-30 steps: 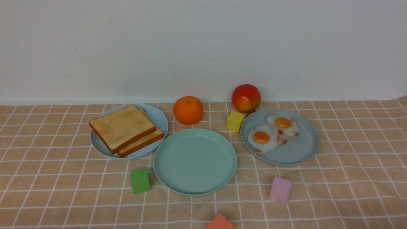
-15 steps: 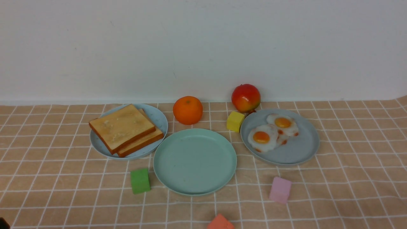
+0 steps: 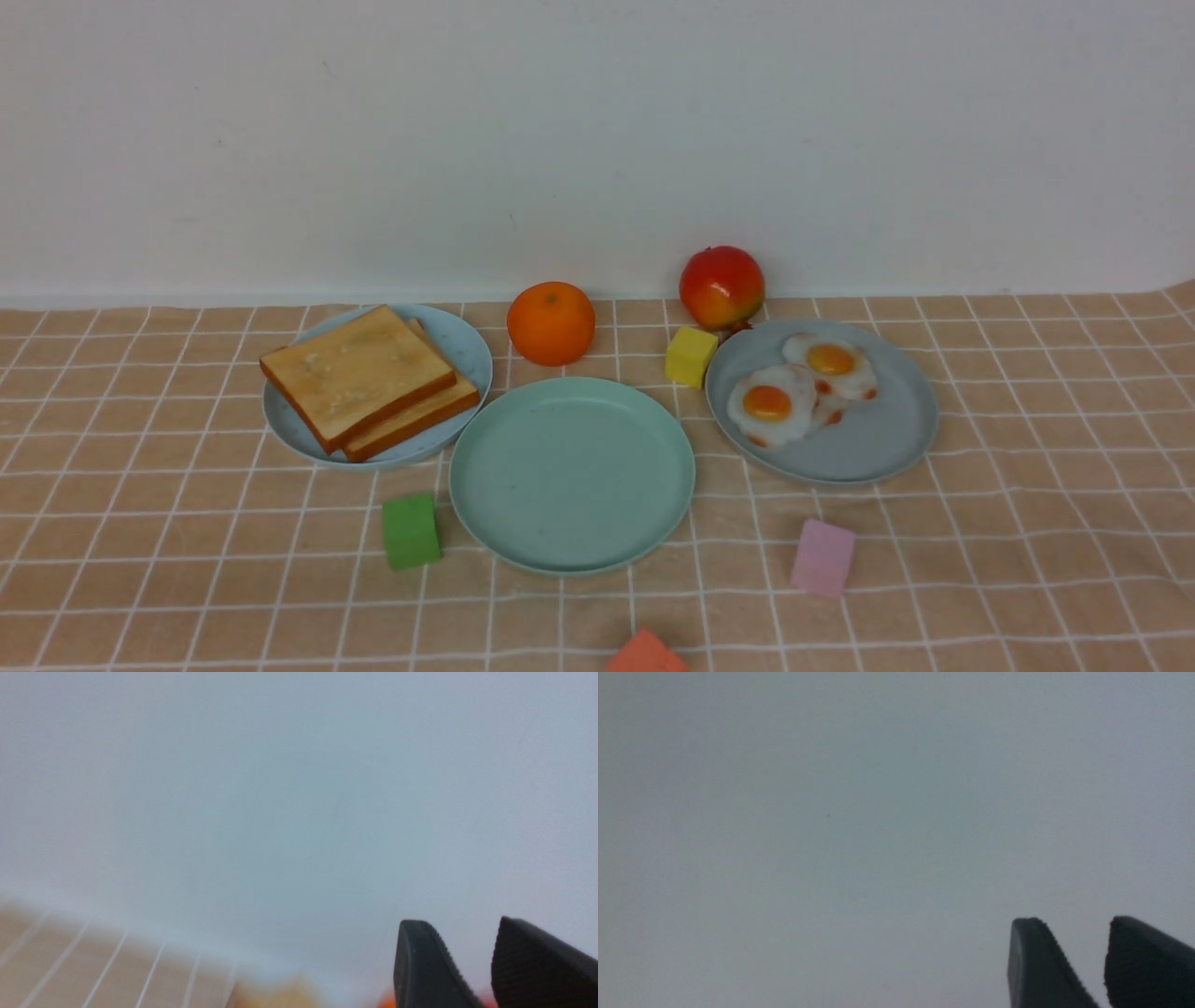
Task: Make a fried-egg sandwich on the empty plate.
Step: Use the left arm to grab a slice of bread
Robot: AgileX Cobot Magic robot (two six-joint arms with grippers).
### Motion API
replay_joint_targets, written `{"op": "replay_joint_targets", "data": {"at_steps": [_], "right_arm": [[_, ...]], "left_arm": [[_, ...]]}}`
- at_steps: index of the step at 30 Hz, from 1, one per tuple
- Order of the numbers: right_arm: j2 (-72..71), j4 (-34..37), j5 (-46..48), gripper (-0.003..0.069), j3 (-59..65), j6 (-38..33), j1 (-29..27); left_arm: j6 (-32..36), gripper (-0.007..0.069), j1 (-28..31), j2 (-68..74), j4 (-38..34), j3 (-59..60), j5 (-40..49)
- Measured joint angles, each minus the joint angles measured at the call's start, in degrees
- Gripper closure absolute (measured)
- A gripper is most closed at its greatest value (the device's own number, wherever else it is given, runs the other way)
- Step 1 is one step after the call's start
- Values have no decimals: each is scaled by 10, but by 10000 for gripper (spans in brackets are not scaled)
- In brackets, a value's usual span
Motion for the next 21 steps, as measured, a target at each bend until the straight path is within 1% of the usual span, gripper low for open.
{"op": "replay_joint_targets", "data": {"at_steps": [1,2,3,6,8,10,14,16,17,18,19,21], "right_arm": [[32,16,1,419,-33,4,0],[65,32,1,419,-65,6,0],[71,33,1,419,-71,6,0],[181,47,16,419,-188,9,0],[251,42,50,419,-275,9,0],[302,23,90,419,-343,5,0],[406,-33,194,419,-448,-12,0],[439,-57,233,419,-466,-14,0],[465,-76,266,419,-471,-16,0],[465,-79,266,419,-471,-16,0],[487,-102,306,419,-471,-16,0],[516,-126,370,419,-471,-16,0]], "left_arm": [[-7,386,0,0,-12,-20,-18],[-8,386,0,5,-24,-43,-17],[-9,386,0,9,-27,-54,-15],[-10,386,0,69,-37,-175,22],[-11,386,0,126,-39,-275,71],[-11,386,0,180,-40,-364,142],[-12,386,0,288,-40,-478,312],[-11,386,0,333,-38,-497,365],[-11,386,0,366,-32,-502,397],[-11,386,0,371,-31,-502,401],[-11,386,0,406,-20,-502,429],[-13,386,0,461,-12,-502,457]]}}
